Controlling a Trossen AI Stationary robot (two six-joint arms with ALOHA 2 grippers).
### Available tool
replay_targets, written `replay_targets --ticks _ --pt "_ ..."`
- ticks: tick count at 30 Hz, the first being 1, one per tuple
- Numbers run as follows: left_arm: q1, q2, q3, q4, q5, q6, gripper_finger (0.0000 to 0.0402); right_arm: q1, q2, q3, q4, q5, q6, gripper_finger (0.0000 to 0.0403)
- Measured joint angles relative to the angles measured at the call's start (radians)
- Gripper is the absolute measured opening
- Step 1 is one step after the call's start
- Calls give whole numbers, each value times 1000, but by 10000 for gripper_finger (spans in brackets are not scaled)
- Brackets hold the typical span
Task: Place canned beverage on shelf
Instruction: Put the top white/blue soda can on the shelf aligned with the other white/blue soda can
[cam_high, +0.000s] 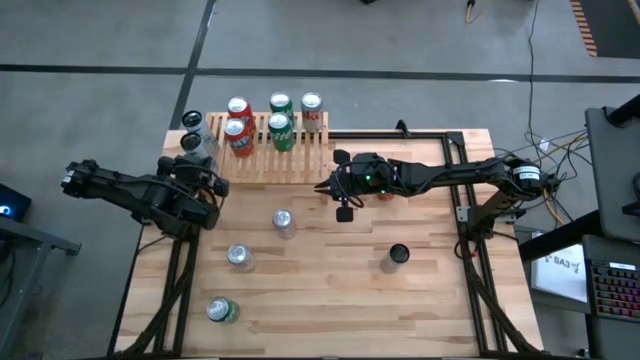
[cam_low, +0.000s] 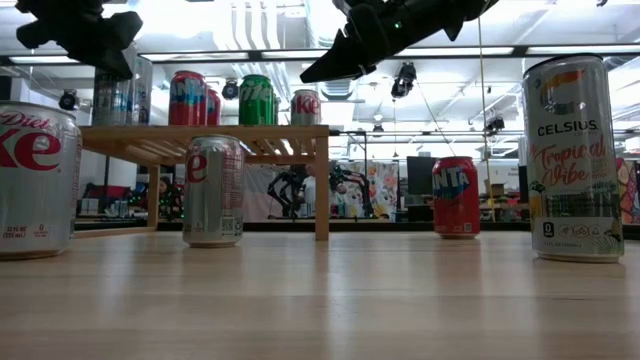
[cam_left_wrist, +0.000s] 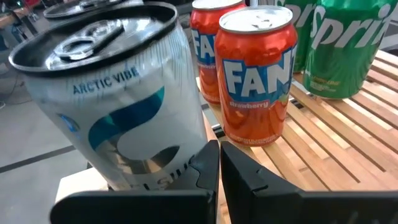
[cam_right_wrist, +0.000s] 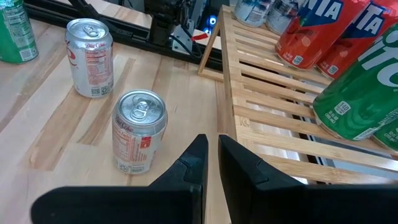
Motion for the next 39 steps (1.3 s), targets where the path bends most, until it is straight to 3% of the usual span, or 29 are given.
replay_targets --ticks 39 --pt "8 -29 0 0 64 1 0 0 0 0 0 0 0 27"
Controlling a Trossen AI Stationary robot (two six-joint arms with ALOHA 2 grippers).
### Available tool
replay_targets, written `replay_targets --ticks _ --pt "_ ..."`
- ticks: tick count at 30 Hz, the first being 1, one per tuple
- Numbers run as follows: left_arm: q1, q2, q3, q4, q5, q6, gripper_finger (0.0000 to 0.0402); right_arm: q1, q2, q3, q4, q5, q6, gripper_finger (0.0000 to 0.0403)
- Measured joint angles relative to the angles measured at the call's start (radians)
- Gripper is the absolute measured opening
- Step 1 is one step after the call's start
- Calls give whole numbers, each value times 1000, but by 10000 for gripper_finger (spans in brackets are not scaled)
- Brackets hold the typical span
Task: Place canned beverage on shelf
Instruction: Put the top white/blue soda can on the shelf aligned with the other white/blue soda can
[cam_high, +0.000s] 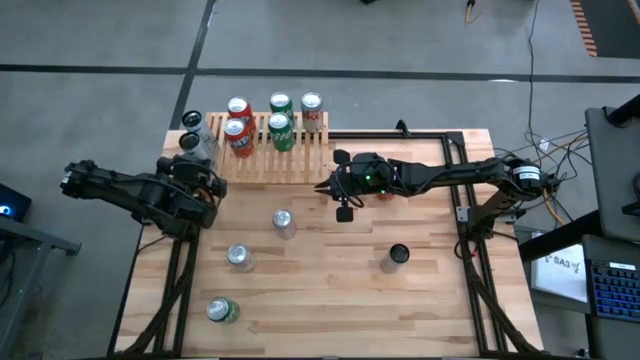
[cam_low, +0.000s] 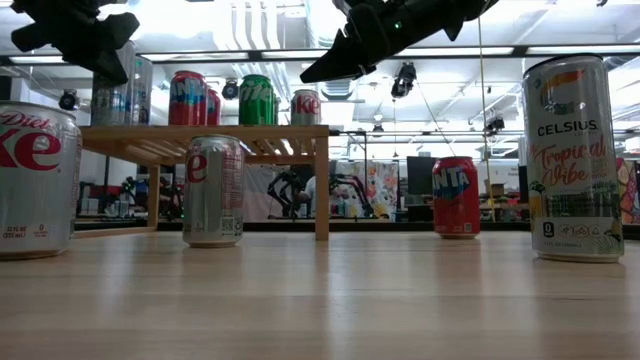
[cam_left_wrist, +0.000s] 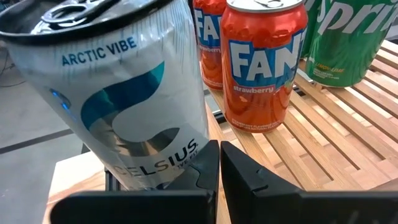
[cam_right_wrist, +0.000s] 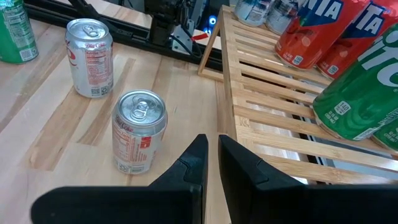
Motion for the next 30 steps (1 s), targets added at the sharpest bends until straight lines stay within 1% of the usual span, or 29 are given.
replay_targets --ticks 18,23,26,30 --pt "2 -3 0 0 27 7 0 0 0 0 0 0 0 27" --pt "2 16 0 16 72 34 0 0 0 0 9 0 -4 27" --pt "1 35 0 41 86 67 0 0 0 1 26 0 9 27" --pt "0 60 0 70 130 108 0 2 0 22 35 0 34 27"
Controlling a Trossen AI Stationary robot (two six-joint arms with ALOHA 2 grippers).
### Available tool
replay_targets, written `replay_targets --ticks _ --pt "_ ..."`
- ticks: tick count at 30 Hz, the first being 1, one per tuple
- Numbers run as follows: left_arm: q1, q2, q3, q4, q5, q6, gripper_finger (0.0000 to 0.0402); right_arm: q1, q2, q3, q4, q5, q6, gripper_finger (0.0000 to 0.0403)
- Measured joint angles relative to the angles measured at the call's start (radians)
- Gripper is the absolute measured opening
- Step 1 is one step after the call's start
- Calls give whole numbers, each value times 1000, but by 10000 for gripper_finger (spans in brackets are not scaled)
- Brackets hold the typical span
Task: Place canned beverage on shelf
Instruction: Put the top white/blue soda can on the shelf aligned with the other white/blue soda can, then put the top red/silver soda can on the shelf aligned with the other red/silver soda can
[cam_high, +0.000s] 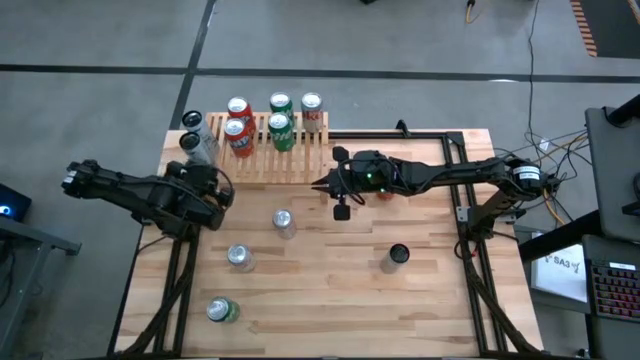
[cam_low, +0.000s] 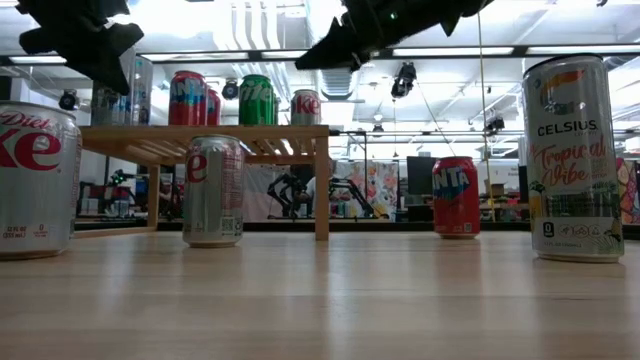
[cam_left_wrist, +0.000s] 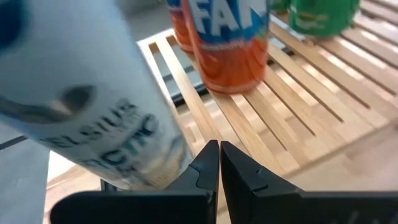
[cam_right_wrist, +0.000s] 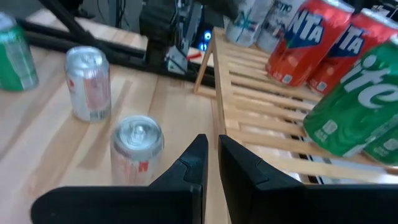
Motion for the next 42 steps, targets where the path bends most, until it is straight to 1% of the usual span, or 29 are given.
replay_targets --ticks 4,7,11,13,16,20,22,24,27,29,32,36,37,42 --pt "-26 22 0 39 48 46 0 12 0 31 -3 0 31 27" --pt "-70 33 0 100 62 103 0 31 0 50 -5 0 48 27" --pt "-160 39 0 228 62 242 0 62 0 77 -11 -1 80 27" --pt "-217 38 0 328 61 350 0 78 0 91 -12 -1 99 27" --pt "-308 35 0 498 56 554 0 103 1 108 -12 -1 131 27" --pt "-422 31 0 730 -1 856 0 136 1 114 -12 -1 180 27" --pt "-469 29 0 828 -8 1006 0 153 2 114 -13 -1 200 27" --pt "-506 28 0 912 -8 1140 0 172 2 114 -13 0 217 27" --pt "-540 27 0 1007 -1 1301 0 201 2 114 -12 5 250 27" --pt "-544 23 0 1043 37 1379 0 220 2 114 -12 39 272 27" --pt "-544 11 -10 1071 110 1457 0 247 6 114 -11 114 282 27" --pt "-542 -24 -55 1161 107 1504 0 276 26 113 -4 251 294 27" --pt "-543 -39 -74 1176 106 1510 0 278 40 113 13 271 302 27" --pt "-542 -141 -187 1292 94 1539 0 276 92 126 27 287 358 27"
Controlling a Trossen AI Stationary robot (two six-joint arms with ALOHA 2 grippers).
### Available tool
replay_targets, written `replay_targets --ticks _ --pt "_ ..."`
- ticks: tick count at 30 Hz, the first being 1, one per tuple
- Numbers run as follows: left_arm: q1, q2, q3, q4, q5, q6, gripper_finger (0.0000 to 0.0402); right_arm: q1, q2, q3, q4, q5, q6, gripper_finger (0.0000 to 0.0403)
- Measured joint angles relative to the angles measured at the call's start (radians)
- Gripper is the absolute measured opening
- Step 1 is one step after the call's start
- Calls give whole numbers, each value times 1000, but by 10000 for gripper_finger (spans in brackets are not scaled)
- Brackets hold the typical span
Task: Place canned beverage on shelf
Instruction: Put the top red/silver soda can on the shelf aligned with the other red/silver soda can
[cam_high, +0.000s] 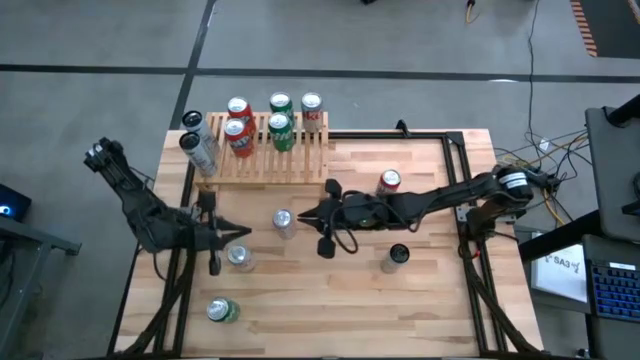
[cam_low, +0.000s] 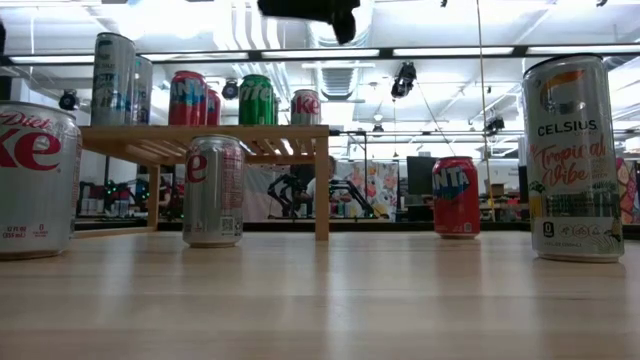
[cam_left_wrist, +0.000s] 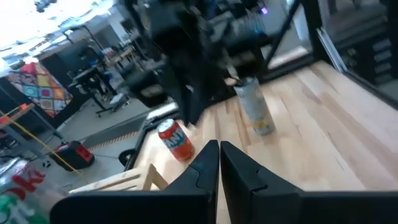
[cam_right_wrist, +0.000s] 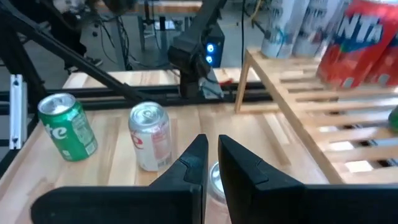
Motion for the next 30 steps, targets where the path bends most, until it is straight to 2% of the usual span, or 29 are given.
replay_targets --ticks 5,12,23,30 --pt "0 -104 -76 108 -15 64 0 -6 78 76 -17 2 24 27" --pt "0 -209 -128 108 -24 44 0 -8 207 229 -130 1 21 27" --pt "0 -256 -175 95 -24 26 0 -8 382 455 -386 6 70 27" --pt "0 -256 -175 85 -24 29 0 -8 471 595 -517 104 96 27"
